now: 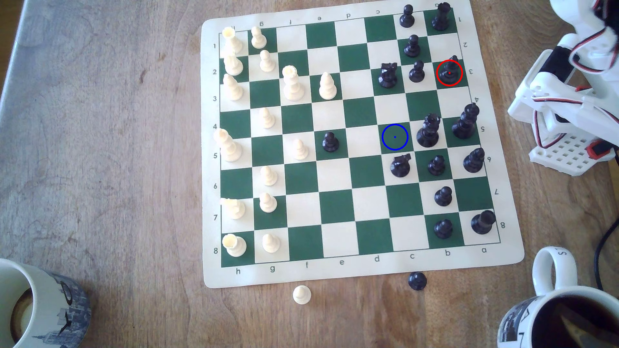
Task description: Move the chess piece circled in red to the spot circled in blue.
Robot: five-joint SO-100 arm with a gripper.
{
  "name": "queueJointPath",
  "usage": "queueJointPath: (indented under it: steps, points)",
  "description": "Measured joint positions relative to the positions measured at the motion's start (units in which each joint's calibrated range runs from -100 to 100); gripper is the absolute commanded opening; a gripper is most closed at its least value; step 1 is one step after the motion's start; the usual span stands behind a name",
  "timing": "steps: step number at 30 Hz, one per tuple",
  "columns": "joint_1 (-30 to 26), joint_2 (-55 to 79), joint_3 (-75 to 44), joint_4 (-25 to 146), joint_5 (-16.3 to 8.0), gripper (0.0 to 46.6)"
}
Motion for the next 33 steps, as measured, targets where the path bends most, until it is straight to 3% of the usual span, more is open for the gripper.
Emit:
queueJointPath:
  steps: [1, 2, 5, 7, 8, 14, 21, 26, 33]
  points:
    - [0.4, 0.0, -1.4, 4.9, -2.1, 0.3]
    - [1.0, 0.0, -3.1, 10.1, -3.6, 0.2]
    - [2.4, 0.0, -6.0, 23.6, -5.0, 0.3]
    - [2.7, -0.1, -7.5, 27.6, -3.9, 0.4]
    - [2.7, 1.2, -10.8, 33.2, -2.1, 1.4]
    - [3.9, 11.4, -20.1, 52.4, 0.4, 4.6]
    - [3.8, 29.5, -29.4, 67.2, 0.0, 12.1]
    - [3.7, 37.4, -29.6, 68.0, -1.1, 15.7]
    - [1.1, 40.2, -23.6, 63.8, -1.6, 13.2]
